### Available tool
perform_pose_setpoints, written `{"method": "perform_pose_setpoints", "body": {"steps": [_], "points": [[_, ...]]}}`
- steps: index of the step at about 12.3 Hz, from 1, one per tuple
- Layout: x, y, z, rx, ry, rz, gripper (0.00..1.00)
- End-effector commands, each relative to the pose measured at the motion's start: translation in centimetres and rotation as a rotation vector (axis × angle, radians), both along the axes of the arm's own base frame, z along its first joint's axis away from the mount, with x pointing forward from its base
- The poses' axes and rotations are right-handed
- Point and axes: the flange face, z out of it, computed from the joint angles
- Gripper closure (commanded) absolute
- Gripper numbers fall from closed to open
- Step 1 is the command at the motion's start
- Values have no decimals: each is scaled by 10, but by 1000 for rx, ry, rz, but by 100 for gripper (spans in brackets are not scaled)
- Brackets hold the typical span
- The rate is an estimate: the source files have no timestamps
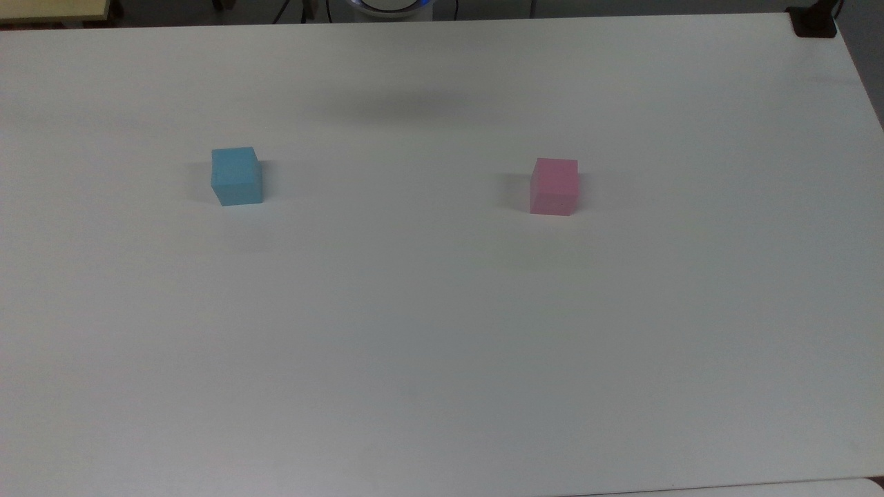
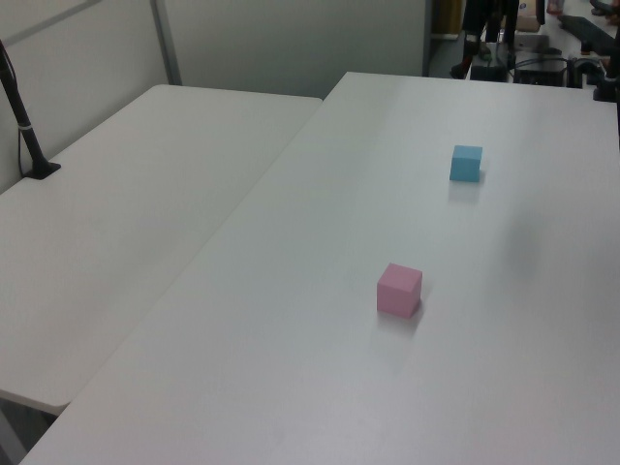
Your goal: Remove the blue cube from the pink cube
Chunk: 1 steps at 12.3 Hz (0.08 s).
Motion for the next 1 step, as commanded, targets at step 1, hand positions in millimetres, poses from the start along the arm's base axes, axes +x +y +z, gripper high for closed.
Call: {"method": "perform_pose_setpoints", "body": {"steps": [1], "points": [[4,4,-6,-27,-18,-2,0]]}}
